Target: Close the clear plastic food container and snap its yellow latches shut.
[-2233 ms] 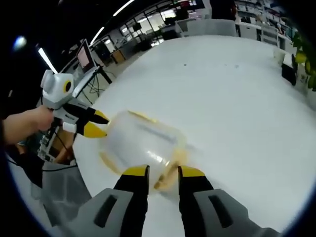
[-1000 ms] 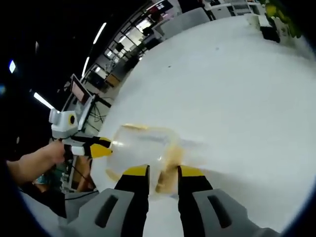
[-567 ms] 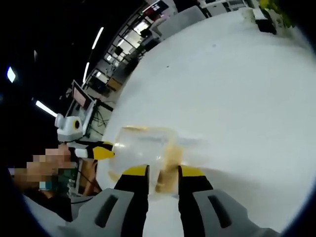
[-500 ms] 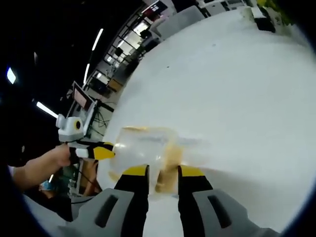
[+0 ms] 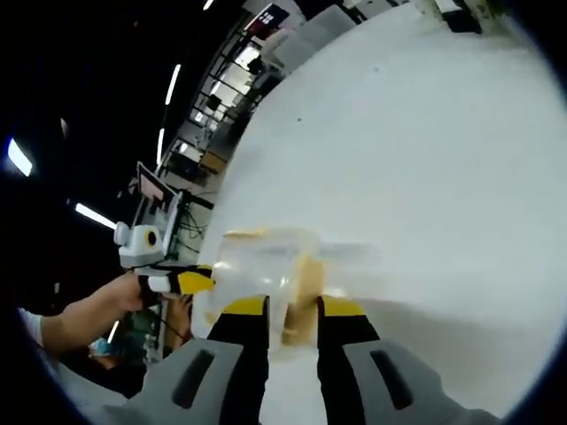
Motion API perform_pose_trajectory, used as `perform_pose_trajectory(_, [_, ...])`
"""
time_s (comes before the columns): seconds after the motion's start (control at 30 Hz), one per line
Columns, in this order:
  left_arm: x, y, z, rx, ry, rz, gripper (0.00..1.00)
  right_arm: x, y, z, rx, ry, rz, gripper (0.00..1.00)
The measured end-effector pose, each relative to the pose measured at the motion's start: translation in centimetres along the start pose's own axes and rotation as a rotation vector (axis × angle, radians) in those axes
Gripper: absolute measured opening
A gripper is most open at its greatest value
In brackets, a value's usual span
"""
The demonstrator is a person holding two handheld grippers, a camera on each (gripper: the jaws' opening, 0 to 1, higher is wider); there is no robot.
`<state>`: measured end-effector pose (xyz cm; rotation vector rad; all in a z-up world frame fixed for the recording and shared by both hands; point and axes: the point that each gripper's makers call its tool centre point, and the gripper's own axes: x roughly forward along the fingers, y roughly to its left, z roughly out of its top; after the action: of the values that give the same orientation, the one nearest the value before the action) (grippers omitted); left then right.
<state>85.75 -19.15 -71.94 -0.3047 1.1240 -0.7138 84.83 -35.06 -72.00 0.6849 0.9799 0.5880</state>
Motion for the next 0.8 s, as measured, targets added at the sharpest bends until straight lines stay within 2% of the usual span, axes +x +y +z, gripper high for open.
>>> perform_pose_trajectory(0.23, [0.1, 0.1, -0.1, 0.003, 0.002, -0.002, 0.14, 0.0, 0.3, 0.0, -0.002, 0.0, -0.001, 0.16])
perform_pose_trajectory(0.33, [0.1, 0.2, -0.2, -0.019, 0.009, -0.004, 0.15, 0.0, 0.5, -0.1, -0.023, 0.008, -0.014, 0.18])
perform_pose_trajectory(0.47, [0.0, 0.3, -0.3, -0.027, 0.002, -0.01, 0.17, 0.1, 0.7, -0.2, -0.125, 0.001, -0.056, 0.2])
perform_pose_trajectory(0.57, [0.0, 0.1, -0.4, 0.019, 0.002, -0.009, 0.18, 0.0, 0.9, -0.3, -0.21, 0.0, -0.077, 0.19])
perform_pose_trajectory(0.6, [-0.1, 0.0, -0.5, 0.045, 0.008, -0.007, 0.18, 0.0, 1.0, -0.4, -0.217, 0.0, -0.081, 0.19])
perform_pose_trajectory(0.8, [-0.3, -0.2, -0.1, 0.083, 0.014, 0.001, 0.2, -0.2, 1.0, -0.4, -0.222, -0.007, -0.082, 0.18])
